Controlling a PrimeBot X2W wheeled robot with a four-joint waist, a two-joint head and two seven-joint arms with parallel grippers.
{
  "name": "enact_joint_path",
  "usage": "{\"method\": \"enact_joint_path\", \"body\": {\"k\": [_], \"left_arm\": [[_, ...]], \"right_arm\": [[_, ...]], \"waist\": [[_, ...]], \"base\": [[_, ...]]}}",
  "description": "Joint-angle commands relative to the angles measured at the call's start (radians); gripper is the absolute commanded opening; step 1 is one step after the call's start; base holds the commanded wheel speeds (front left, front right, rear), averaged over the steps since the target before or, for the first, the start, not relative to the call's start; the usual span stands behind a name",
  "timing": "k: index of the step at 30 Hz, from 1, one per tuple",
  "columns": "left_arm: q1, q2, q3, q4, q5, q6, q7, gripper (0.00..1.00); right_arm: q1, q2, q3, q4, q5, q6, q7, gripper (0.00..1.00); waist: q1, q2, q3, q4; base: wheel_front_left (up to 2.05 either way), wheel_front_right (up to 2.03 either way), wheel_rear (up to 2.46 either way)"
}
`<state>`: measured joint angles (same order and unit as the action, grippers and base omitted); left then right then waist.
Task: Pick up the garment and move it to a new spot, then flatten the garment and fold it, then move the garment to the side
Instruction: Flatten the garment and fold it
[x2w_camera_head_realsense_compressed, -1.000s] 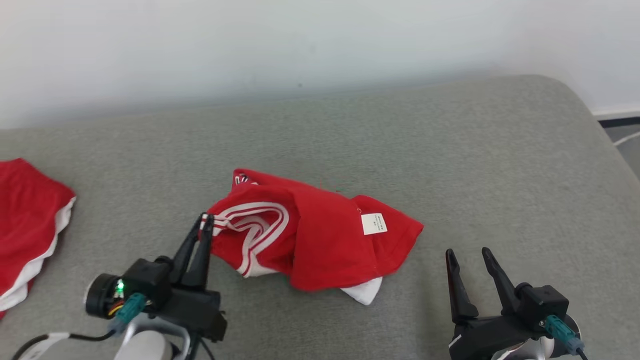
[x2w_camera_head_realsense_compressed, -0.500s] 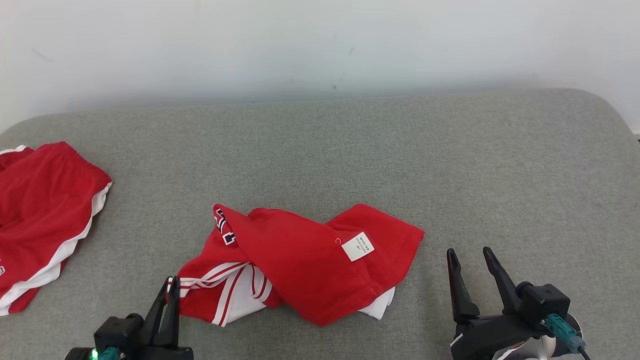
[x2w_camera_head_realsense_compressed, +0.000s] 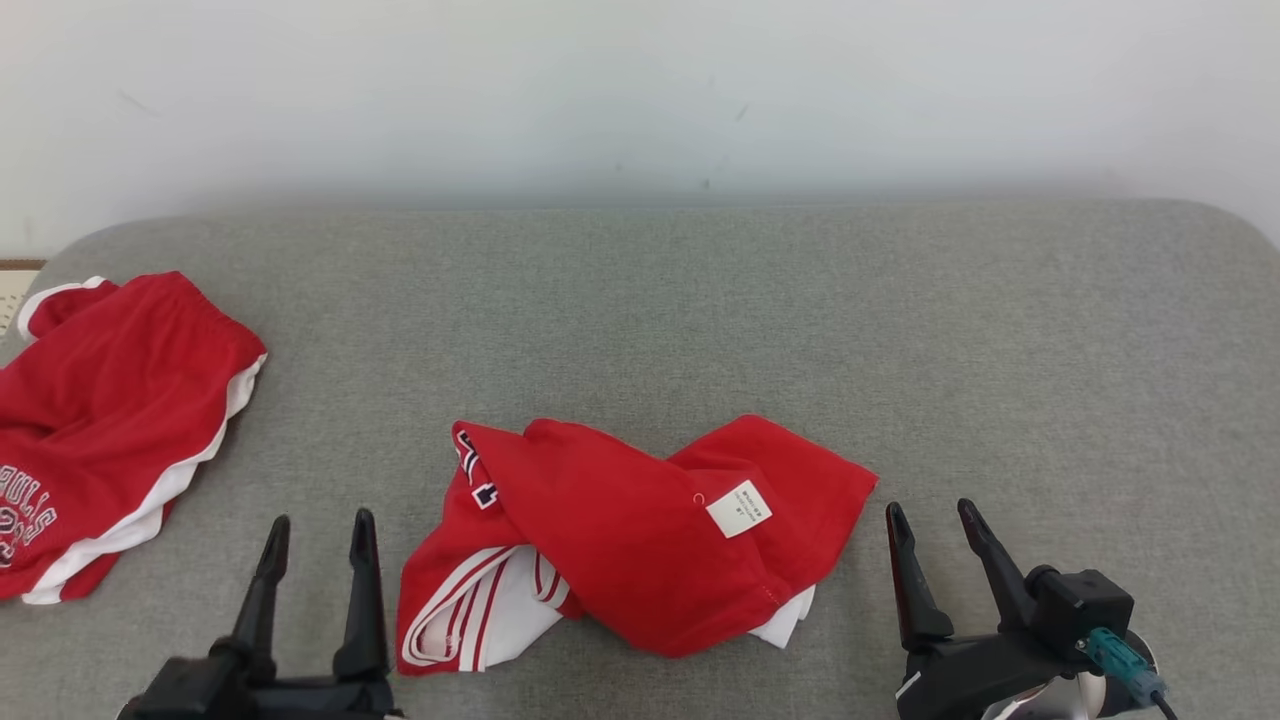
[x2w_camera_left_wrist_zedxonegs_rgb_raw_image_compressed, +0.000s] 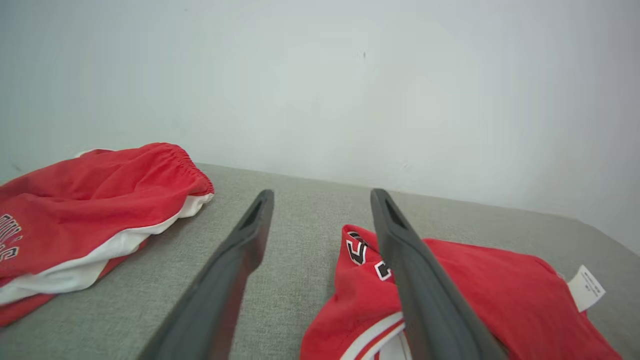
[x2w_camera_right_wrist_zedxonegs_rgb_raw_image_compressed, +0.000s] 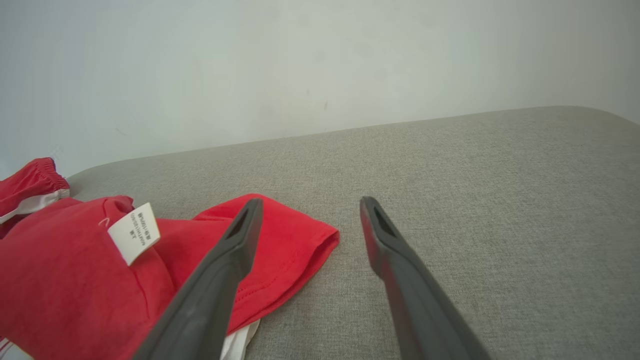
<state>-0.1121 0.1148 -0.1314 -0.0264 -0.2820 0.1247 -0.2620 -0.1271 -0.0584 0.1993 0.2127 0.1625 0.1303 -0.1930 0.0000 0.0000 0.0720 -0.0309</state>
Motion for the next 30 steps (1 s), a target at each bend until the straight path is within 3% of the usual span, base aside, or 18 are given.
{"method": "enact_joint_path", "body": {"k": [1, 6, 17, 24, 25, 26, 27, 30], "left_arm": [[0.030, -0.010, 0.026, -0.027, 0.024, 0.002, -0.004, 1.00], [0.059, -0.038, 0.076, -0.051, 0.076, -0.018, -0.004, 1.00], [0.054, -0.061, 0.128, -0.048, 0.104, -0.043, -0.004, 1.00], [0.047, -0.064, 0.140, -0.035, 0.111, -0.054, -0.004, 1.00], [0.047, -0.064, 0.140, -0.034, 0.112, -0.055, -0.004, 1.00], [0.048, -0.064, 0.140, -0.033, 0.111, -0.054, -0.004, 1.00], [0.048, -0.064, 0.140, -0.031, 0.107, -0.053, -0.004, 1.00], [0.049, -0.064, 0.139, -0.029, 0.100, -0.050, -0.004, 1.00]], "right_arm": [[0.016, -0.009, 0.005, 0.003, 0.009, 0.001, 0.008, 1.00], [0.016, -0.020, 0.039, 0.006, 0.037, 0.001, 0.036, 1.00], [0.023, -0.086, 0.236, 0.032, 0.180, 0.001, 0.155, 1.00], [-0.003, -0.097, 0.291, 0.080, 0.234, 0.001, 0.151, 0.98], [-0.008, -0.095, 0.295, 0.091, 0.237, 0.001, 0.147, 0.60], [-0.011, -0.095, 0.300, 0.102, 0.238, 0.001, 0.142, 0.35], [-0.017, -0.095, 0.302, 0.114, 0.236, 0.001, 0.133, 0.00], [-0.036, -0.092, 0.308, 0.137, 0.229, 0.001, 0.101, 0.00]], "waist": [[0.0000, 0.0000, -0.003, 0.008], [0.0000, 0.0000, -0.005, 0.031], [0.0000, 0.0000, 0.006, 0.081], [0.0000, 0.0000, 0.007, 0.106], [0.0000, 0.0000, 0.007, 0.109], [0.0000, 0.0000, 0.006, 0.112], [0.0000, 0.0000, 0.006, 0.114], [0.0000, 0.0000, 0.004, 0.117]], "base": [[0.00, 0.00, 0.00], [0.00, 0.00, 0.00], [0.00, 0.00, 0.00], [0.00, 0.00, 0.00], [0.00, 0.00, 0.00], [0.00, 0.00, 0.00], [0.00, 0.00, 0.00], [0.00, 0.00, 0.00]]}}
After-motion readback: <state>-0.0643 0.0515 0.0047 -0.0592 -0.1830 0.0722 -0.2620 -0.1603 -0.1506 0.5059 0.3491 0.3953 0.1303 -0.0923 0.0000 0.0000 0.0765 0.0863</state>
